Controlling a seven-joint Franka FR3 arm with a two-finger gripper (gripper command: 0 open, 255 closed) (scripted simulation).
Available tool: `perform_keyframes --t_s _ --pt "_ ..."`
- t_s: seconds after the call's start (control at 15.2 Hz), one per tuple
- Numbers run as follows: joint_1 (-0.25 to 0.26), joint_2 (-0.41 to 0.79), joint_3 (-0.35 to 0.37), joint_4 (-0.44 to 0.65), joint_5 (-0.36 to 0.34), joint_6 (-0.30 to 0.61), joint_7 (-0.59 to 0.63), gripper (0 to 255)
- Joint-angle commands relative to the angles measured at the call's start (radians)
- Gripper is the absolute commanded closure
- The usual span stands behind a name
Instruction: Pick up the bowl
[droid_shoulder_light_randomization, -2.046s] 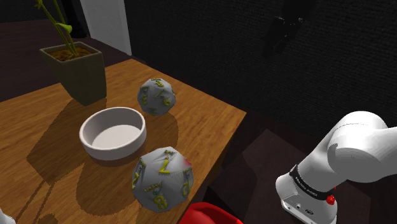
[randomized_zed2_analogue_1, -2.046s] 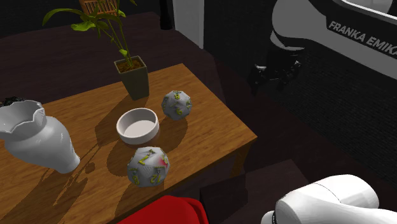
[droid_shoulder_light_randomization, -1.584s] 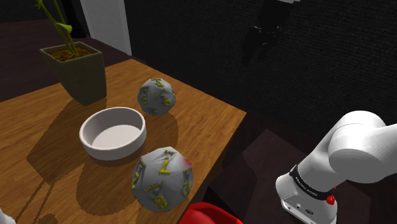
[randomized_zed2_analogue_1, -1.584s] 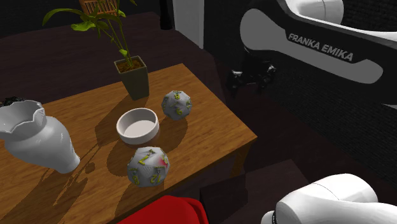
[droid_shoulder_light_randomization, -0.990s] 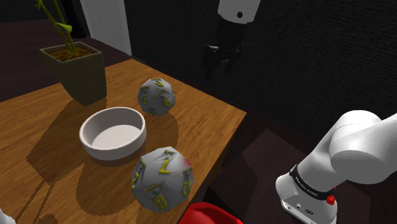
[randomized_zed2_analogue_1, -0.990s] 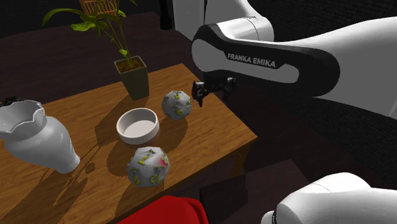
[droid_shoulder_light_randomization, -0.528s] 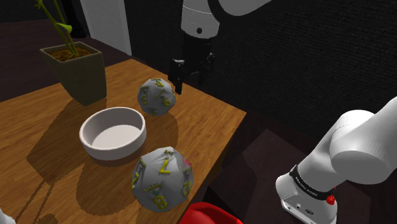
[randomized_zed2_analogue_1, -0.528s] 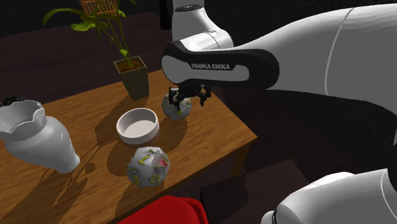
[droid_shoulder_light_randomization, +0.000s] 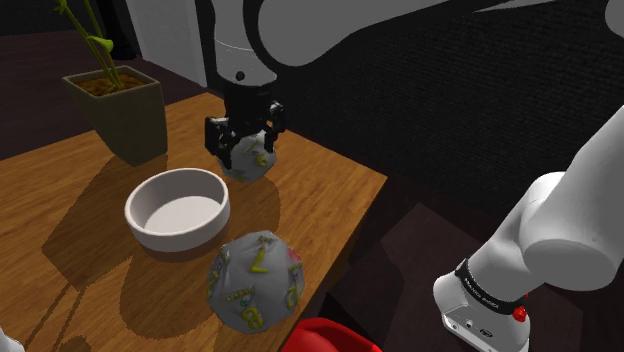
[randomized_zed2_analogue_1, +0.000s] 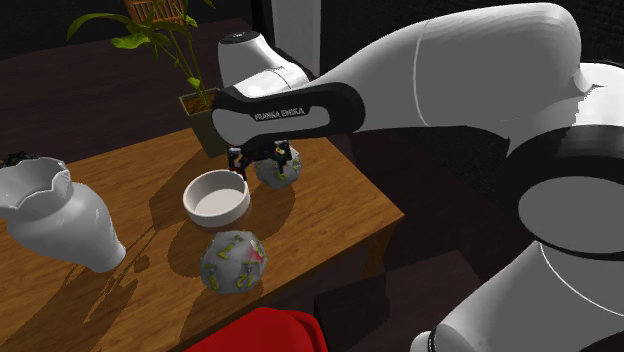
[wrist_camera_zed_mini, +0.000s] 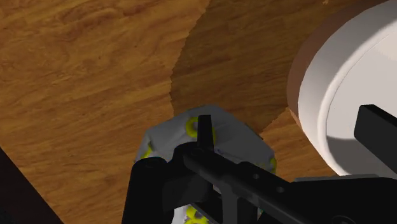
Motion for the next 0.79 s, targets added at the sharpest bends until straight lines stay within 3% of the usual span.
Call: perform_keyframes --t_s 0.0,0.2,0.73 --pt "0.021 0.082 0.016 0.065 -0.044 0.006 0.052 0" --pt "0.06 0.194 0.022 0.162 -0.105 0.003 0.113 0" --pt "0.066 0.229 0.014 0.102 -0.128 0.093 0.129 0"
